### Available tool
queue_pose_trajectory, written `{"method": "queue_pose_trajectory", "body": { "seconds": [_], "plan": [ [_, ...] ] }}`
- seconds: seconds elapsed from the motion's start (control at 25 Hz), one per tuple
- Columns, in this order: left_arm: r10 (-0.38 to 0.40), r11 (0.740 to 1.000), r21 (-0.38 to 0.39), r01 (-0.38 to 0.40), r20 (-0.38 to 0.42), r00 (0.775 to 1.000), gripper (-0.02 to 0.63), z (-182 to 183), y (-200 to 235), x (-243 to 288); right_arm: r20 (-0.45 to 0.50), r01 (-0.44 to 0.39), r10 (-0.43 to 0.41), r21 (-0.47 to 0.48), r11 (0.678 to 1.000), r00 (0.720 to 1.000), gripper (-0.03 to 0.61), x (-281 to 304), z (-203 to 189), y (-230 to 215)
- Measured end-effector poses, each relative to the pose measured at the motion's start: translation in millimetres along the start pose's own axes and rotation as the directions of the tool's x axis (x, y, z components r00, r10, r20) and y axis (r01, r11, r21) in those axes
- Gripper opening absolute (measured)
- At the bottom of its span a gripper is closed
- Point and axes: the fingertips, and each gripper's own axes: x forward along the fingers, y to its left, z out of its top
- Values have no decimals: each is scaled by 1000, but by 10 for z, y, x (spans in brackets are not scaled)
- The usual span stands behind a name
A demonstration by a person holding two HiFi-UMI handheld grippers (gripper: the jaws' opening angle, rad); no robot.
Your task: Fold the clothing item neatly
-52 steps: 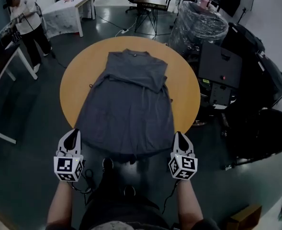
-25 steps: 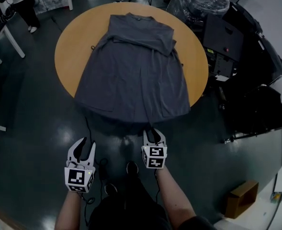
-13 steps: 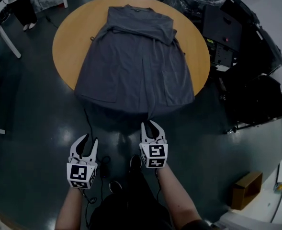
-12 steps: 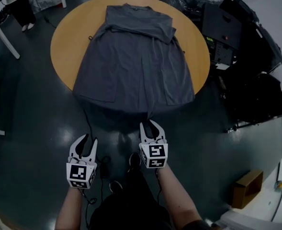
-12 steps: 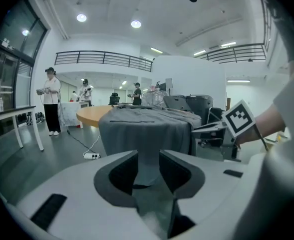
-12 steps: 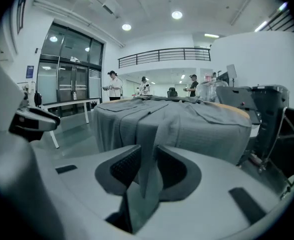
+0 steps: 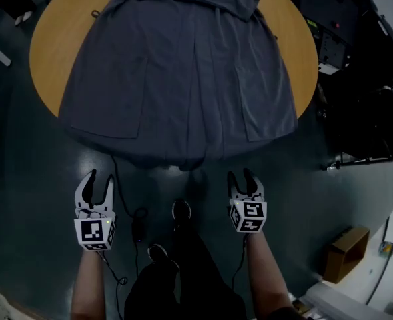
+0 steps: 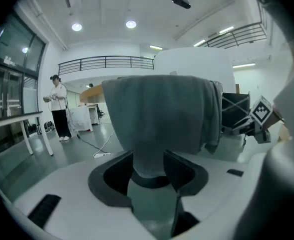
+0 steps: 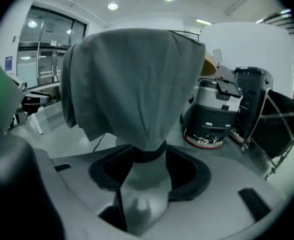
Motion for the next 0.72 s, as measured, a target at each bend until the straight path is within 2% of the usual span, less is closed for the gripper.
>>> {"method": "queue_pose_trajectory", "body": {
  "seconds": [0.16,0.24,0.32,0.4,0.56,0.64,0.72],
  "plan": [
    [4,996,-93,-1,34,999,335,-363,268,395,55,-101,102,-21,995,993,264,392,-91,-217],
    [-12,995,-102,17,54,998,355,-475,370,574,70,-143,149,-83,986,986,301,609,-95,-240],
    [-35,997,-72,40,74,997,362,-507,437,748,80,-163,177,-150,975,981,302,819,-61,-243],
    [-67,997,-40,71,86,994,364,-482,455,923,113,-171,192,-175,970,975,302,961,47,-226],
    [-129,991,-9,131,85,988,362,-370,326,1111,177,-179,202,-139,974,963,292,925,208,-103],
    [-128,991,-25,131,81,988,351,-330,271,1086,173,-167,188,-130,977,967,182,805,203,-57],
    [-105,993,-46,108,61,993,195,-317,253,1001,151,-153,172,-134,979,973,108,680,183,-32]
  ]
}}
